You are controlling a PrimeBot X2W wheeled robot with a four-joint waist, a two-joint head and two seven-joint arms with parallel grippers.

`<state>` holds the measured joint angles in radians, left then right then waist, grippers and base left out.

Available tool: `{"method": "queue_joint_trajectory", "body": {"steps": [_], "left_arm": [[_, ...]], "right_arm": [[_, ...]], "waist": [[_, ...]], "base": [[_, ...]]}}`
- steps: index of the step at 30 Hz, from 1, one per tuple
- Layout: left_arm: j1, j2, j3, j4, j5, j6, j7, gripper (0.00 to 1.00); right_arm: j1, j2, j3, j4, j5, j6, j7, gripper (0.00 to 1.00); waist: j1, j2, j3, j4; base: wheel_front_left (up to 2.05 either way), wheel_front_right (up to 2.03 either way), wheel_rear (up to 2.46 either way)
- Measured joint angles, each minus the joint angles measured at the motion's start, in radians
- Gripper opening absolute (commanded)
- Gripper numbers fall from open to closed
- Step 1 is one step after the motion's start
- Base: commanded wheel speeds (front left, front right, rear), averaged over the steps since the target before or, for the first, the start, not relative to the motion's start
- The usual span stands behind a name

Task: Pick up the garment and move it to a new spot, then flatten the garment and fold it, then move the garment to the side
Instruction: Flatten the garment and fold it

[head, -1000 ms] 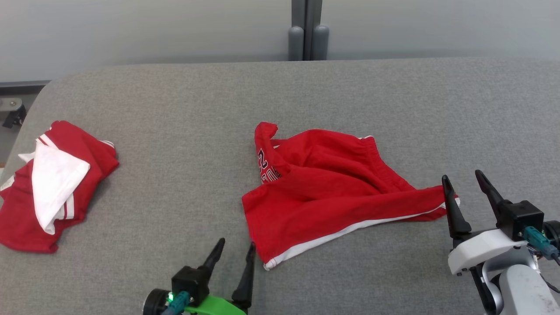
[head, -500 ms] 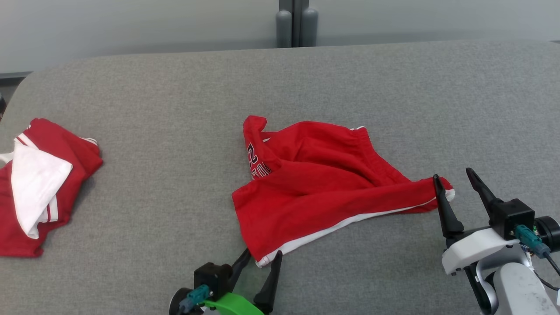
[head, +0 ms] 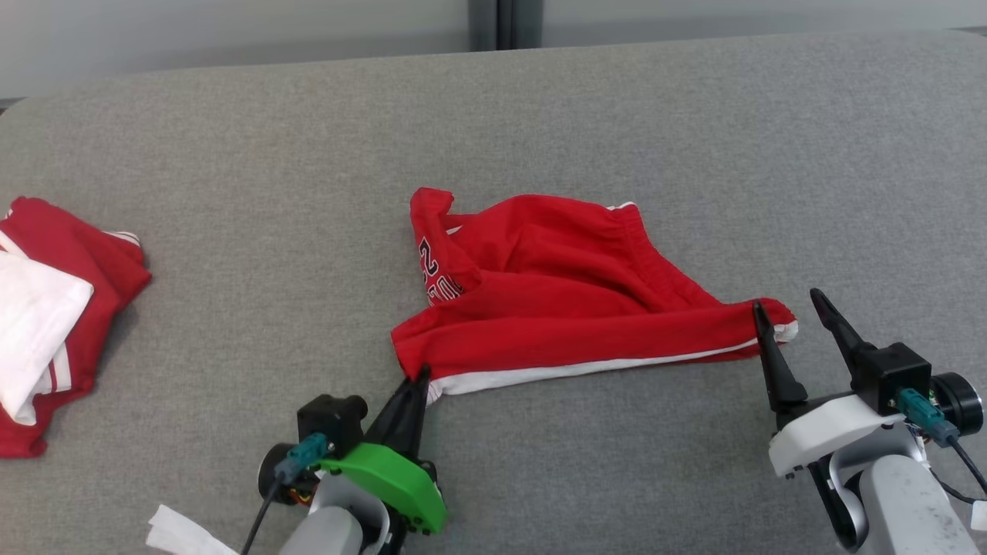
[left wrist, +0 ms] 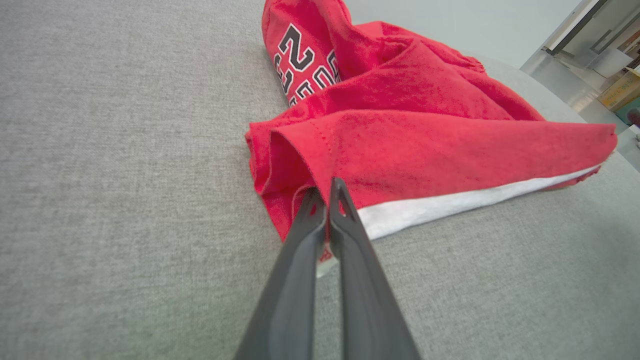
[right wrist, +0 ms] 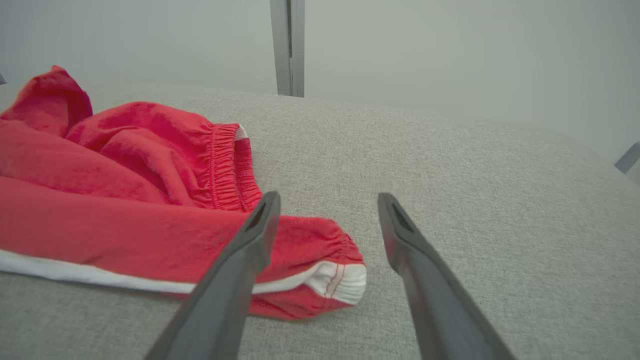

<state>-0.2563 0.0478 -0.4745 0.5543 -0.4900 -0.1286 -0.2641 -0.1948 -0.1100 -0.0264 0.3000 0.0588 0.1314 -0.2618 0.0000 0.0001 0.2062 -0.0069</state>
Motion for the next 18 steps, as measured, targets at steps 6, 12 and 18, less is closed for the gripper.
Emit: {"method": "queue_joint_trajectory", "body": {"steps": [6,12,18], "left_arm": [[-0.08,0.001,0.065,0.082,0.035,0.0,0.0,0.0],[-0.122,0.005,0.124,0.157,0.092,0.0,0.0,0.0],[-0.107,0.004,0.191,0.148,0.143,0.011,0.0,1.0]], "right_arm": [[-0.006,0.01,0.004,0.011,0.0,0.0,0.0,1.0],[-0.015,0.02,0.012,0.02,0.0,0.0,0.0,1.0],[-0.015,0.031,0.025,0.032,0.003,0.0,0.0,1.0]], "waist": [[0.0,0.0,0.023,-0.012],[0.0,0.0,0.031,-0.022],[0.0,0.0,0.007,-0.021]], "base": [[0.0,0.0,0.0],[0.0,0.0,0.0],[0.0,0.0,0.0]]}}
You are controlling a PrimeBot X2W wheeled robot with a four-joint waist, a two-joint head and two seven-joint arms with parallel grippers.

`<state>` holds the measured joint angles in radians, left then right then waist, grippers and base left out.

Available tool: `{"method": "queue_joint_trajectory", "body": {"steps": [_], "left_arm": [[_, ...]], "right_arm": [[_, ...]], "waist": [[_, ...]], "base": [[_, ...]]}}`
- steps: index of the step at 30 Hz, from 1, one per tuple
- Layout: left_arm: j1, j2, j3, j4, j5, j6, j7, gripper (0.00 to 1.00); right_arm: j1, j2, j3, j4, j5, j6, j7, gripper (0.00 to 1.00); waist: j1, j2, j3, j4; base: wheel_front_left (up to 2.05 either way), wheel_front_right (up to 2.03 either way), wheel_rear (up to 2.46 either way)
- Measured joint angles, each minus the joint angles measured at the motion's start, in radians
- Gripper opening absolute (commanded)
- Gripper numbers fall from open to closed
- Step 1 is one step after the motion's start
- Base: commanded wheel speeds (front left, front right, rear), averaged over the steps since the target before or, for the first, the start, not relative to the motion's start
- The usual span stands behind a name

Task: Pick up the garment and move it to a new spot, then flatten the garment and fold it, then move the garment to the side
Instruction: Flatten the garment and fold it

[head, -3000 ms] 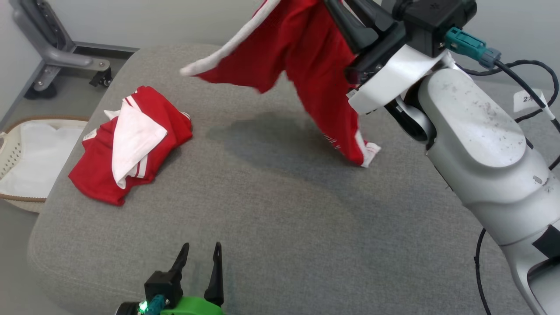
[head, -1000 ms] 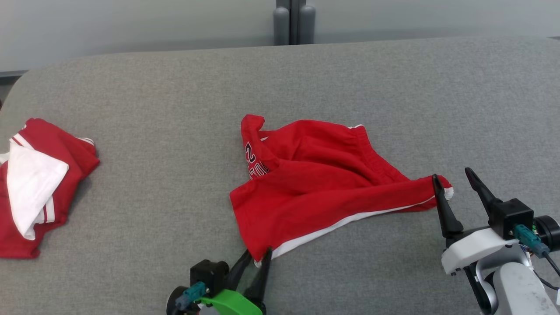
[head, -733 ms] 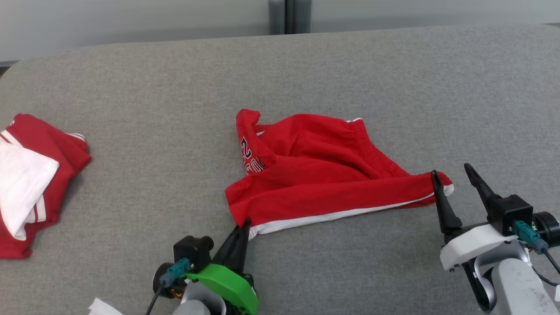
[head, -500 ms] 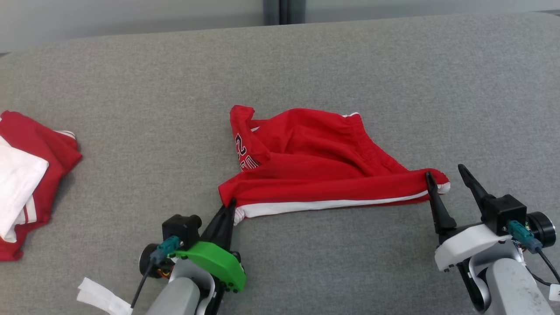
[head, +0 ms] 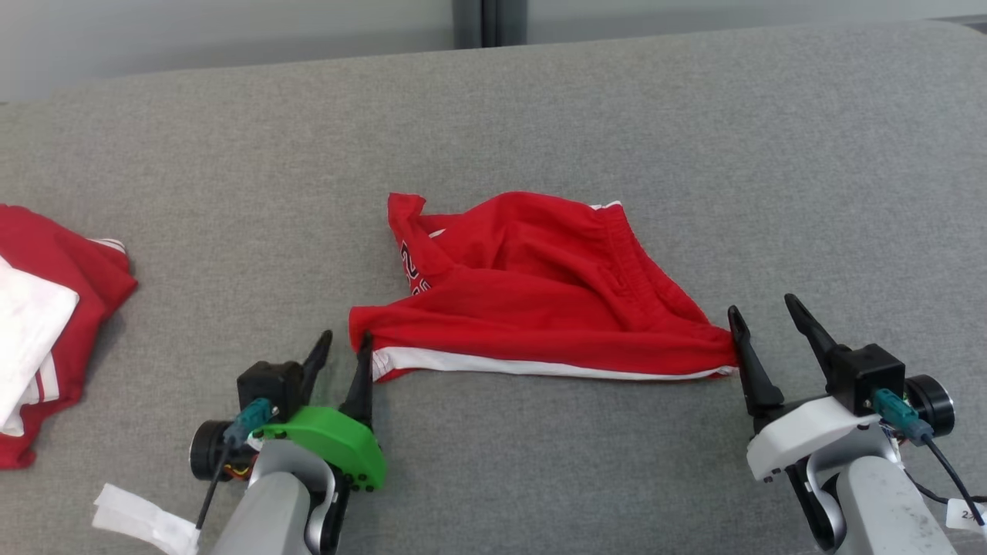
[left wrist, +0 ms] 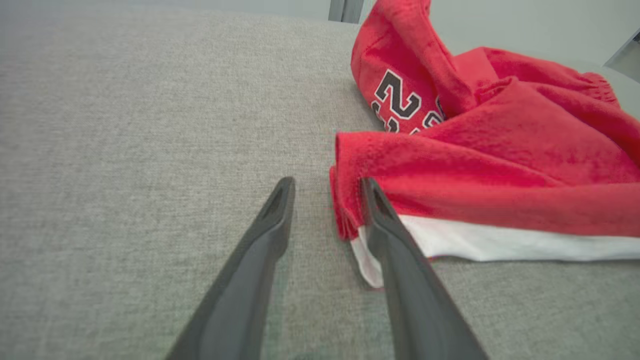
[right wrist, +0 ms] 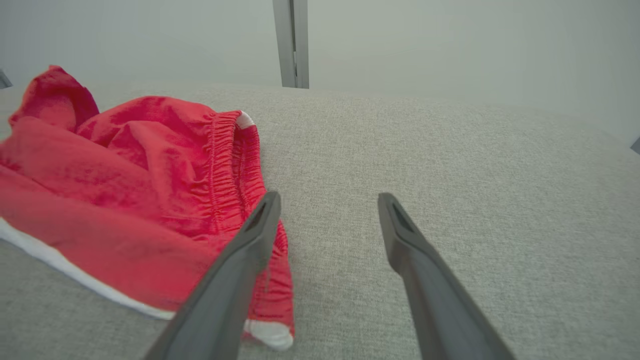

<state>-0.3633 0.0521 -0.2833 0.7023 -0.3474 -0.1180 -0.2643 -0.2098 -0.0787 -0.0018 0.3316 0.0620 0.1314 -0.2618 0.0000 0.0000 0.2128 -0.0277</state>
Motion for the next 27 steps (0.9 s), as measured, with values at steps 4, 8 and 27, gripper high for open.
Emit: {"method": "queue_joint_trajectory", "body": {"steps": [4,8,27], "left_arm": [[0.08,-0.001,0.061,-0.095,0.044,0.023,0.0,1.0],[0.175,-0.001,0.097,-0.167,0.08,0.032,0.0,1.0],[0.352,-0.003,0.043,-0.296,0.087,0.056,0.0,1.0]], "right_arm": [[0.019,0.005,0.006,0.004,0.008,0.0,0.0,1.0],[0.047,0.011,0.011,0.006,0.013,0.0,0.0,1.0],[0.157,0.026,0.016,0.023,0.021,0.0,0.0,1.0]], "waist": [[0.0,0.0,-0.03,0.002],[0.0,0.0,-0.066,0.005],[0.0,0.0,-0.159,0.023]], "base": [[0.0,0.0,0.0],[0.0,0.0,0.0],[0.0,0.0,0.0]]}}
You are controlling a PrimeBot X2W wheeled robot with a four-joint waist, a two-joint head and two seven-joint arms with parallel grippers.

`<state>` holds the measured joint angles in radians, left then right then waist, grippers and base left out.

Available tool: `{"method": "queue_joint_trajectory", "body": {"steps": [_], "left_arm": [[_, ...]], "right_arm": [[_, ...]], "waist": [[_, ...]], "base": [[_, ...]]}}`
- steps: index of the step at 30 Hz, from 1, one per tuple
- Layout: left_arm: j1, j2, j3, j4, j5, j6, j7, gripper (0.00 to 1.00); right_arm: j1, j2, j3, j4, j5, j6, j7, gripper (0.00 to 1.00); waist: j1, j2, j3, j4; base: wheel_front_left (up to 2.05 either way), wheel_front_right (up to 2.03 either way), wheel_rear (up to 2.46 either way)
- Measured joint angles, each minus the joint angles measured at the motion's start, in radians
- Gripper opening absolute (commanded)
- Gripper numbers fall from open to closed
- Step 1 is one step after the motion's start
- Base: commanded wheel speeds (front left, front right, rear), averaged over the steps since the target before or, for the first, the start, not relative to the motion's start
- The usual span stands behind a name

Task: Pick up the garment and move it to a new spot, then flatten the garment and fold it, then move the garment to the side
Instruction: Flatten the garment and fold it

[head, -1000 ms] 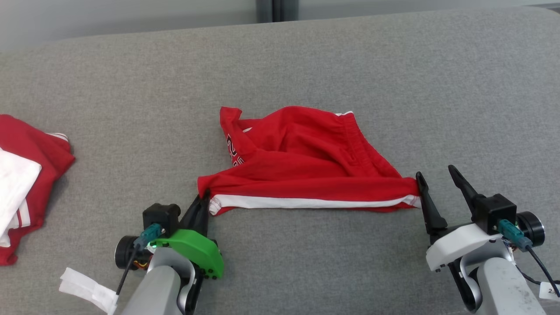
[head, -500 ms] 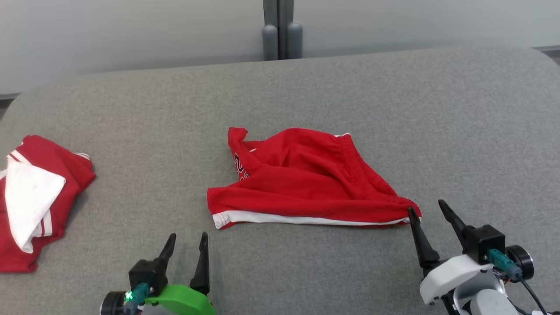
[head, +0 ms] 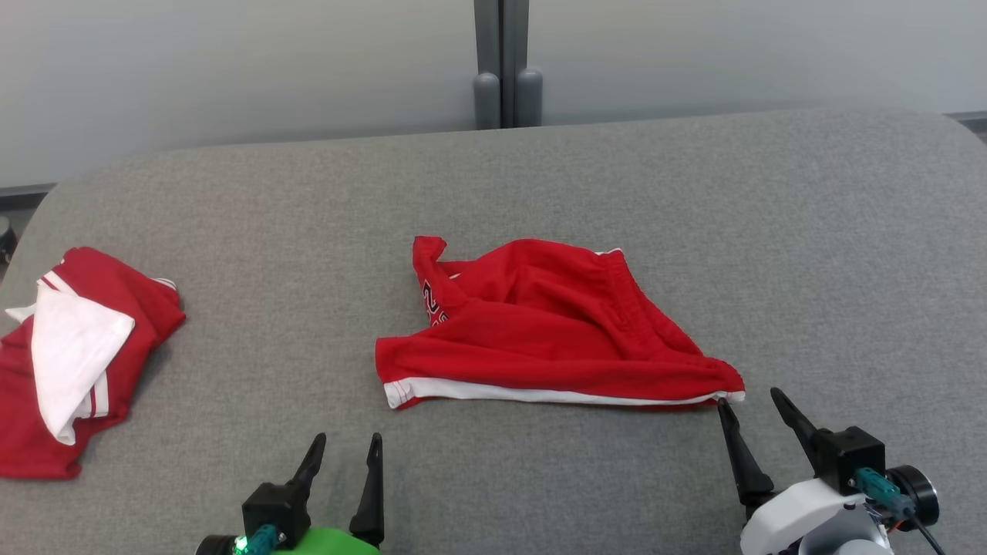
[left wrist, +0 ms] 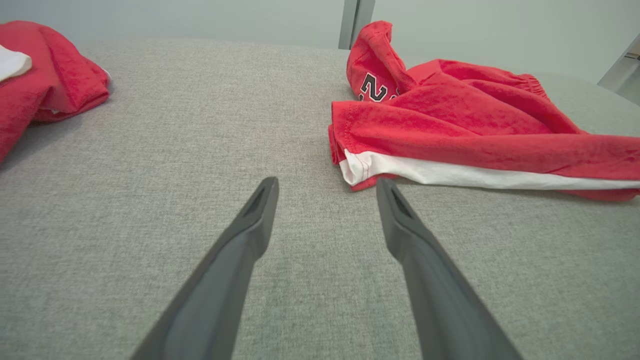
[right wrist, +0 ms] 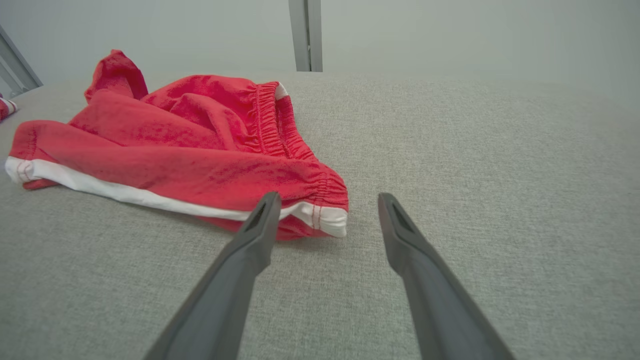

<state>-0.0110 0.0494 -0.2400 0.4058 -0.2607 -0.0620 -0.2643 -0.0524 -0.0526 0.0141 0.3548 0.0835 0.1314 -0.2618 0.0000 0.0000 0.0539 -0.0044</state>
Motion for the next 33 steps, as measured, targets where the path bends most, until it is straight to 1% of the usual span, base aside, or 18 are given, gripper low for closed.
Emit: {"method": "queue_joint_trajectory", "body": {"steps": [10,16,17,18,20,21,23,24,27,29,31,32,33], "left_arm": [[-0.055,0.0,-0.039,0.0,-0.014,-0.008,0.0,1.0],[-0.067,0.0,-0.05,-0.001,-0.019,-0.01,0.0,1.0],[-0.067,0.0,-0.051,-0.001,-0.019,-0.01,0.0,1.0],[-0.067,0.0,-0.051,-0.001,-0.019,-0.01,0.0,1.0],[-0.067,0.0,-0.052,0.001,-0.019,-0.013,0.0,1.0],[-0.067,0.0,-0.053,0.003,-0.019,-0.013,0.0,1.0],[-0.067,0.0,-0.058,0.004,-0.019,-0.017,0.0,1.0],[-0.067,0.0,-0.062,0.005,-0.019,-0.017,0.0,1.0],[-0.067,0.0,-0.072,0.006,-0.019,-0.018,0.0,1.0],[-0.067,0.0,-0.076,0.006,-0.021,-0.018,0.0,1.0],[-0.067,0.0,-0.08,0.005,-0.022,-0.018,0.0,1.0],[-0.067,0.0,-0.081,0.005,-0.026,-0.017,0.0,1.0],[-0.067,0.0,-0.082,0.005,-0.028,-0.017,0.0,1.0]], "right_arm": [[-0.073,-0.039,0.007,0.091,-0.047,0.0,0.0,1.0],[-0.094,-0.06,0.035,0.097,-0.053,0.0,0.0,0.99],[-0.096,-0.061,0.041,0.094,-0.053,0.0,0.0,0.78],[-0.096,-0.061,0.044,0.092,-0.052,0.0,0.0,0.49],[-0.096,-0.065,0.053,0.078,-0.052,0.0,0.0,0.34],[-0.096,-0.066,0.055,0.074,-0.05,0.0,0.0,0.28],[-0.089,-0.072,0.058,0.068,-0.048,0.0,0.0,0.27],[-0.082,-0.076,0.06,0.066,-0.048,0.0,0.0,0.27],[-0.071,-0.083,0.06,0.061,-0.045,0.0,0.0,0.34],[-0.063,-0.083,0.06,0.057,-0.045,0.0,0.0,0.33],[-0.06,-0.084,0.059,0.058,-0.045,0.0,0.0,0.21],[-0.06,-0.085,0.058,0.058,-0.044,0.0,0.0,0.06],[-0.061,-0.085,0.058,0.059,-0.044,0.0,0.0,0.0]], "waist": [[0.0,0.0,0.066,0.008],[0.0,0.0,0.099,0.026],[0.0,0.0,0.102,0.029],[0.0,0.0,0.103,0.031],[0.0,0.0,0.103,0.034],[0.0,0.0,0.102,0.034],[0.0,0.0,0.098,0.034],[0.0,0.0,0.097,0.034],[0.0,0.0,0.093,0.031],[0.0,0.0,0.091,0.029],[0.0,0.0,0.092,0.026],[0.0,0.0,0.092,0.026],[0.0,0.0,0.093,0.025]], "base": [[0.0,0.0,0.0],[0.0,0.0,0.0],[0.0,0.0,0.0],[0.0,0.0,0.0],[0.0,0.0,0.0],[0.0,0.0,0.0],[0.0,0.0,0.0],[0.0,0.0,0.0],[0.0,0.0,0.0],[0.0,0.0,0.0],[0.0,0.0,0.0],[0.0,0.0,0.0],[0.0,0.0,0.0]]}}
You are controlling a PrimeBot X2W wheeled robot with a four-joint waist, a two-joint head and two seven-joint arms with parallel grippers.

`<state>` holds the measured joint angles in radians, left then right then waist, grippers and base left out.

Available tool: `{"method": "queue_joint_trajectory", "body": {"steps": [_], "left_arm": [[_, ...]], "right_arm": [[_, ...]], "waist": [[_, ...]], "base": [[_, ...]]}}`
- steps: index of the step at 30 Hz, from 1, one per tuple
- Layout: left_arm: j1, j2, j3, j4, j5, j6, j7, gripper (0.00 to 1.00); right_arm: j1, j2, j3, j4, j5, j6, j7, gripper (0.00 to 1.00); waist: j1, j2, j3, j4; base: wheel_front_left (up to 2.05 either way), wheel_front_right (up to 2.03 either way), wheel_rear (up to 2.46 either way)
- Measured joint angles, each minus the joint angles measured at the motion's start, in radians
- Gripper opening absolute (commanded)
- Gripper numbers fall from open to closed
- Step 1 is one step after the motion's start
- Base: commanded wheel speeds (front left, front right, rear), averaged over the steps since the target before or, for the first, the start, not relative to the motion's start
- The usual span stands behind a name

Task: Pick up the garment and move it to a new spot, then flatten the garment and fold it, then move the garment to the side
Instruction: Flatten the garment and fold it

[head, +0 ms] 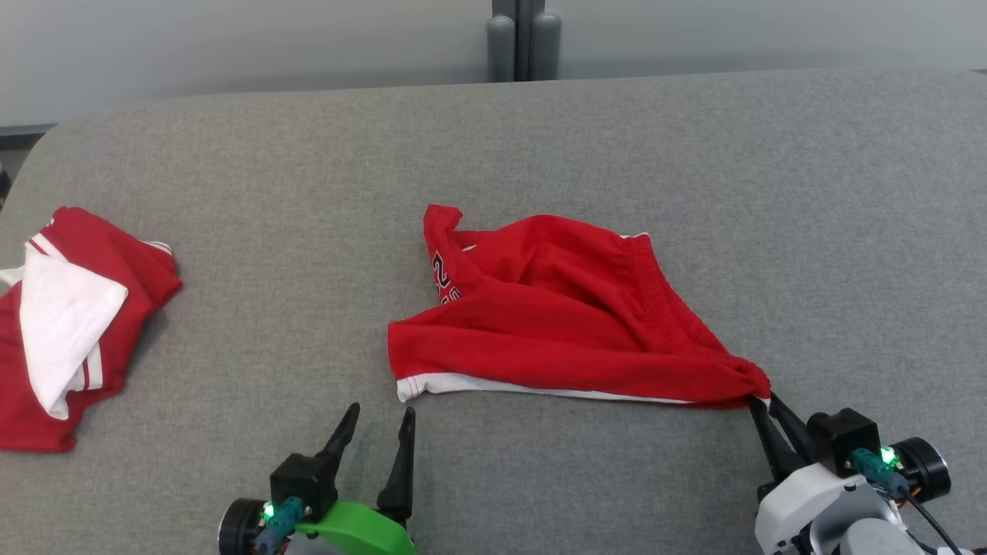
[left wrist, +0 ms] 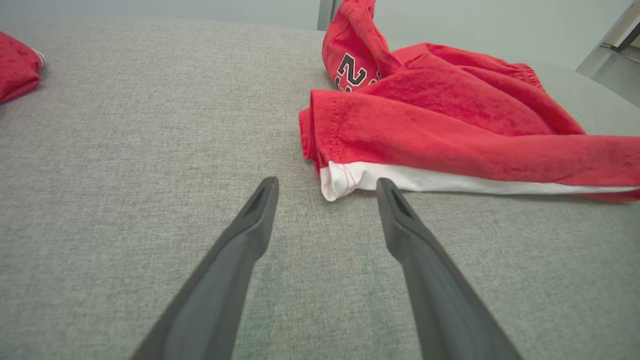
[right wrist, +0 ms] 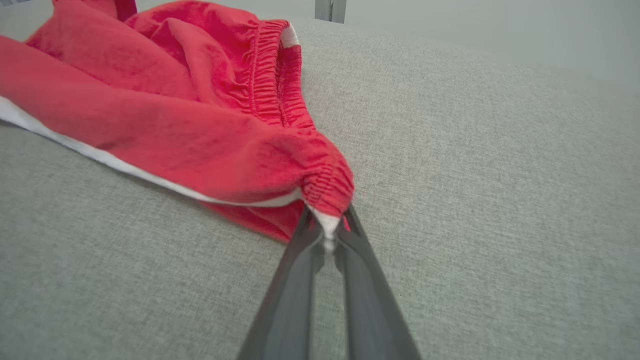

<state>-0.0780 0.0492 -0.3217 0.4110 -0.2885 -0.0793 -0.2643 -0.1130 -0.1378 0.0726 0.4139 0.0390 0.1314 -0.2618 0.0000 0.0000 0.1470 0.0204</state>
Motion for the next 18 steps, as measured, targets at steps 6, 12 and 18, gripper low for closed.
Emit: {"method": "queue_joint_trajectory", "body": {"steps": [6,12,18], "left_arm": [[-0.001,0.0,0.0,-0.001,-0.001,0.0,0.0,1.0],[-0.009,0.0,-0.033,0.002,-0.025,-0.029,0.0,1.0],[-0.078,-0.001,-0.048,0.034,-0.054,-0.044,0.0,1.0]], "right_arm": [[-0.002,0.004,0.0,0.01,0.007,0.0,0.0,0.0],[-0.015,0.01,-0.004,-0.003,0.013,0.0,0.0,0.0],[-0.05,0.007,0.006,-0.019,0.014,0.0,0.0,0.0]], "waist": [[0.0,0.0,0.004,-0.001],[0.0,0.0,0.014,0.0],[0.0,0.0,0.05,-0.003]], "base": [[0.0,0.0,0.0],[0.0,0.0,0.0],[0.0,0.0,0.0]]}}
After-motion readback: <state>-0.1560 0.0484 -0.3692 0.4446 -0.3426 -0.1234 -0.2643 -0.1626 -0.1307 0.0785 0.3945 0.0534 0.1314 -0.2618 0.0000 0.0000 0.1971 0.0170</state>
